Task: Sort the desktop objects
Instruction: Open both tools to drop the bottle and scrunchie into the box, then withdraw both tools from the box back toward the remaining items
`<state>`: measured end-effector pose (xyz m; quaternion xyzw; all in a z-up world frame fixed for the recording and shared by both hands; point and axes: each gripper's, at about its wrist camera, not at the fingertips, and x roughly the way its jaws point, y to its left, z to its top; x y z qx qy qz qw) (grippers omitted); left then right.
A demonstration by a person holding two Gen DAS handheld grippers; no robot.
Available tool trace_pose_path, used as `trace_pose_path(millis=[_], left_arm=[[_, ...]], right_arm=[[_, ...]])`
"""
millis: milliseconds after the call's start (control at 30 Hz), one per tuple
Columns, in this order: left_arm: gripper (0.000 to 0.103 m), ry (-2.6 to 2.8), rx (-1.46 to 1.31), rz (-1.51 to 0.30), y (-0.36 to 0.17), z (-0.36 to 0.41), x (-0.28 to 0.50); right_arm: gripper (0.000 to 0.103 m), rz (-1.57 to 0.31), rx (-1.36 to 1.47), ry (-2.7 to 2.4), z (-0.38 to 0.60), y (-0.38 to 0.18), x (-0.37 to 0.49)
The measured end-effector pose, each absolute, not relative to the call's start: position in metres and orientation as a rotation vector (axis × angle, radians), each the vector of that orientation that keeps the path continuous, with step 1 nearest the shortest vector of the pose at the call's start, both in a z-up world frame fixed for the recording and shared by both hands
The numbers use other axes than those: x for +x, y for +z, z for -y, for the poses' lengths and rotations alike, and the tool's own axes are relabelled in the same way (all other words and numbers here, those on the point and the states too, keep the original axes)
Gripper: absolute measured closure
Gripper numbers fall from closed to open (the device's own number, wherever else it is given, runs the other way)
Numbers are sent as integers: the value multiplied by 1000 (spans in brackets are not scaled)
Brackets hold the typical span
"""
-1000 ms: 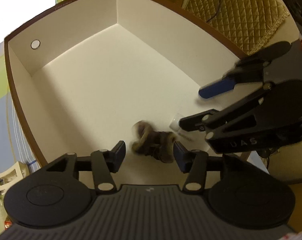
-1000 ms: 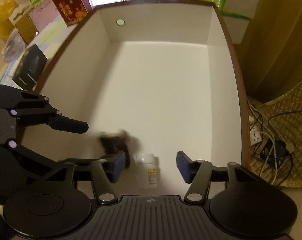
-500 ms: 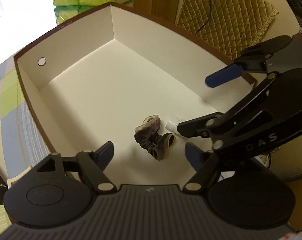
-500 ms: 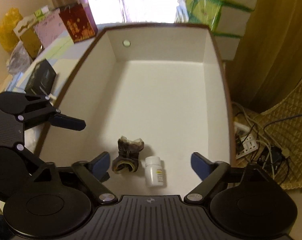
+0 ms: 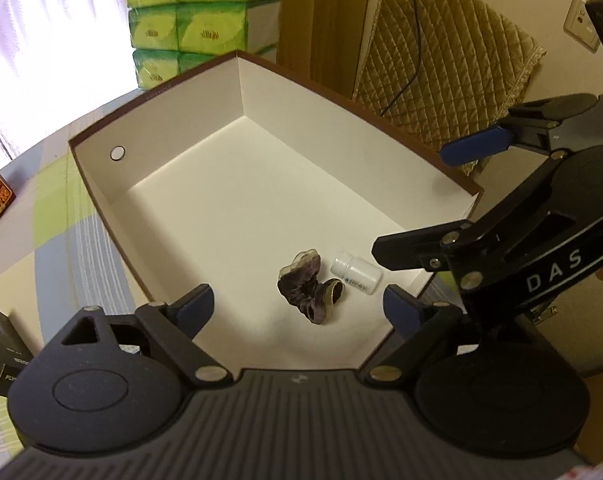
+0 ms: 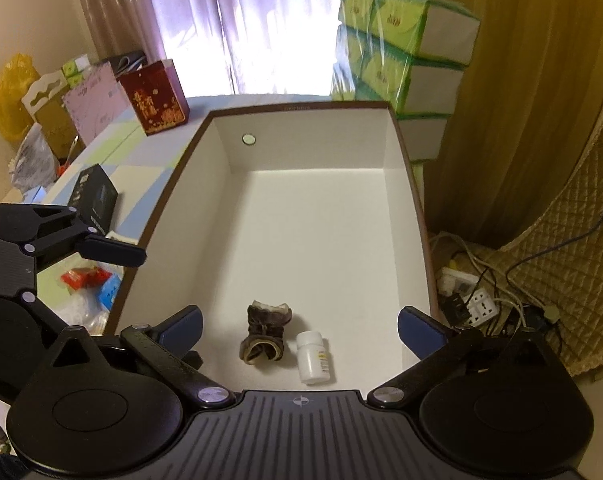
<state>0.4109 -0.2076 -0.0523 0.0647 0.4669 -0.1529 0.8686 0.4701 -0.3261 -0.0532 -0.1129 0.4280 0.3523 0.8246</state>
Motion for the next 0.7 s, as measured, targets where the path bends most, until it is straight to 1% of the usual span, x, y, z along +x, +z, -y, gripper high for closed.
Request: trace_pose_path(millis=[400,700], left_arm=[[10,-297,127,-938,-29,184,383],[9,-289,116,-909,-15,161,356]], right_arm=[[2,-855,-189,731,326,-30,431],[2,-839,-167,713,318,-22,402]])
